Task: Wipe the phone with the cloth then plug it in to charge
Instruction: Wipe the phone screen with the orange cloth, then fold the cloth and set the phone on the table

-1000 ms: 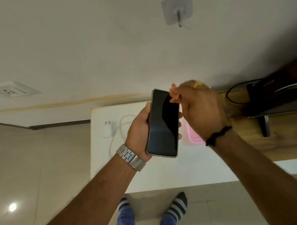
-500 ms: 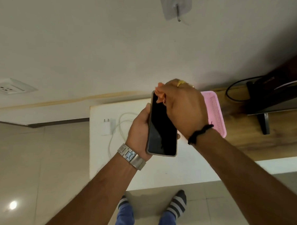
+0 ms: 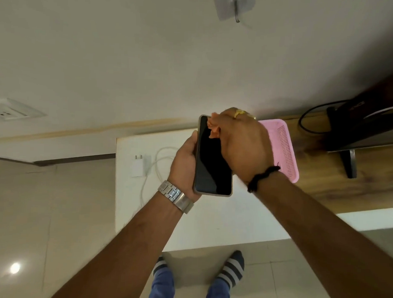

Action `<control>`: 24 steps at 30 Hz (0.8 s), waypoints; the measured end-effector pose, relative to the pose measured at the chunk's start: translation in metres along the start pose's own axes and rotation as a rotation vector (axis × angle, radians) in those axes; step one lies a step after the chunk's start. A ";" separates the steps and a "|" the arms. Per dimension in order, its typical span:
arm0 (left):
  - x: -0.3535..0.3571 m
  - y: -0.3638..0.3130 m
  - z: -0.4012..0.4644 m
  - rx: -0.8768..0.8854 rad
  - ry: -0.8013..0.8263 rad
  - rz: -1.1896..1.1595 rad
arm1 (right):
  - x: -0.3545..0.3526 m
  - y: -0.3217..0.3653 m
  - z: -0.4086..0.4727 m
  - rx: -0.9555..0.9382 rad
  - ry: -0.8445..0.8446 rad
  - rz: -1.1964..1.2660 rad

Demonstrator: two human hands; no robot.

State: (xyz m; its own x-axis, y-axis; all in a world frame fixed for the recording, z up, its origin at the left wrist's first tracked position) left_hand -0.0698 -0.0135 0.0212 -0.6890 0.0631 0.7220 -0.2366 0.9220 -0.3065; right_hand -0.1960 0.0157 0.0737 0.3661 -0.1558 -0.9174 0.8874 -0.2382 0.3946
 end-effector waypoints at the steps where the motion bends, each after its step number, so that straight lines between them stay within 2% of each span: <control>1: -0.001 -0.002 0.002 0.004 -0.019 0.000 | 0.006 0.004 -0.008 0.016 0.012 0.029; 4: -0.013 -0.003 0.011 -0.003 -0.105 0.044 | 0.020 0.015 -0.047 0.017 0.045 0.149; 7: -0.025 0.004 0.019 0.019 -0.151 0.077 | 0.038 0.017 -0.085 -0.141 0.080 0.150; 11: -0.042 0.018 0.030 0.003 -0.141 0.048 | 0.066 0.005 -0.117 -0.214 0.021 0.289; 13: -0.050 0.019 0.038 0.010 -0.132 0.050 | 0.074 -0.002 -0.128 -0.271 0.107 0.393; 15: -0.055 0.015 0.046 0.019 -0.131 0.071 | 0.072 -0.009 -0.126 -0.168 0.278 0.504; 16: -0.058 0.012 0.050 0.021 -0.139 0.085 | 0.070 -0.014 -0.120 -0.077 0.275 0.555; 18: -0.063 0.011 0.056 0.024 -0.182 0.142 | 0.063 -0.024 -0.103 0.156 0.148 0.745; 20: -0.072 0.017 0.062 0.002 -0.285 0.229 | 0.064 -0.035 -0.086 0.371 0.079 0.934; 22: -0.081 0.024 0.068 0.014 -0.428 0.343 | 0.075 -0.045 -0.079 0.516 0.069 1.020; 24: -0.089 0.028 0.074 0.065 -0.479 0.425 | 0.087 -0.049 -0.079 0.661 0.078 1.169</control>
State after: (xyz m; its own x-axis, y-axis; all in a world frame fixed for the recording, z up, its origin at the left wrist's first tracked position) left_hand -0.0657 -0.0215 -0.0980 -0.9579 0.2261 0.1772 0.0933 0.8283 -0.5525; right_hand -0.1857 0.0897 -0.0293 0.8448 -0.5347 -0.0200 -0.2464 -0.4221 0.8724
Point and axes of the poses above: each hand's wrist, its own z-axis towards the middle knuckle, its own x-axis out of the palm, y = z × x, the point moved 1 cm from there along z, towards the middle knuckle, and after that the axes turned 2 degrees about y, right-handed, at the moved point
